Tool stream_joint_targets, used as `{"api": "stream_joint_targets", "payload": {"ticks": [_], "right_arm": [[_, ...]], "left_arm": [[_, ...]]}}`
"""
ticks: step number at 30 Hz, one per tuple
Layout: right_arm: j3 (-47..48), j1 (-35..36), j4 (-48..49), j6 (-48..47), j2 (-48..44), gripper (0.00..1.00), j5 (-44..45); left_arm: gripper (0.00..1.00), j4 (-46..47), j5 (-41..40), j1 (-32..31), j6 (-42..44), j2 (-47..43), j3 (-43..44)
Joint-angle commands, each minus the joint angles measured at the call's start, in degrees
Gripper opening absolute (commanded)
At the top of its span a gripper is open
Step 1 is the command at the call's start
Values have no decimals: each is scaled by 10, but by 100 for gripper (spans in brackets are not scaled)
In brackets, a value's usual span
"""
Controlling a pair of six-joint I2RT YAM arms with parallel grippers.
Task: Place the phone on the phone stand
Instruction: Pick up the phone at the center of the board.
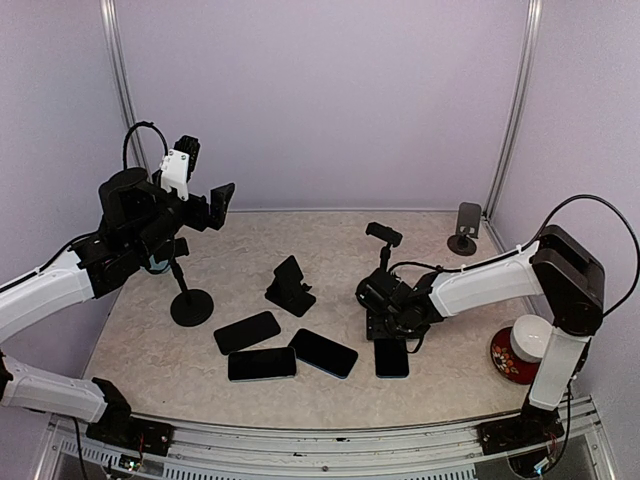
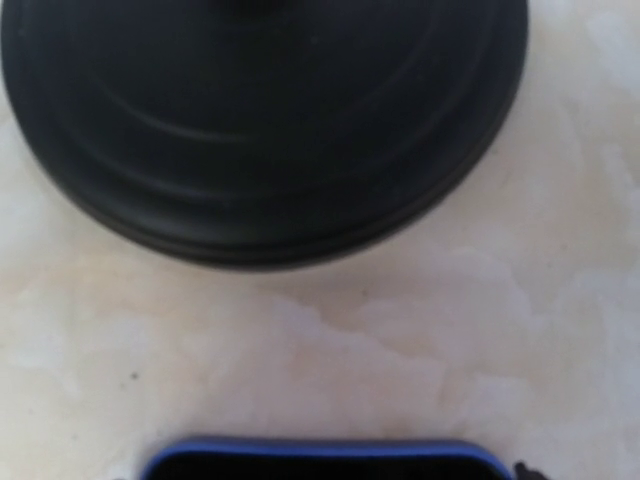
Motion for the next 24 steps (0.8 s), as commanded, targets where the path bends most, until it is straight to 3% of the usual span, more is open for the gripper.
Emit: {"api": "stream_joint_targets", "payload": {"ticks": [1,8,24], "right_arm": [[-11,6,-3,1,24,70,-31],[-28,7,71,-50,-5,61,-36],[-32,43,138,-145,-90,58,7]], "left_arm": [[99,17,-5,-4,8,-11,-6],[99,16,-5,-6,8,-9,-6],[99,-40,-21,-80,13,23,43]]}}
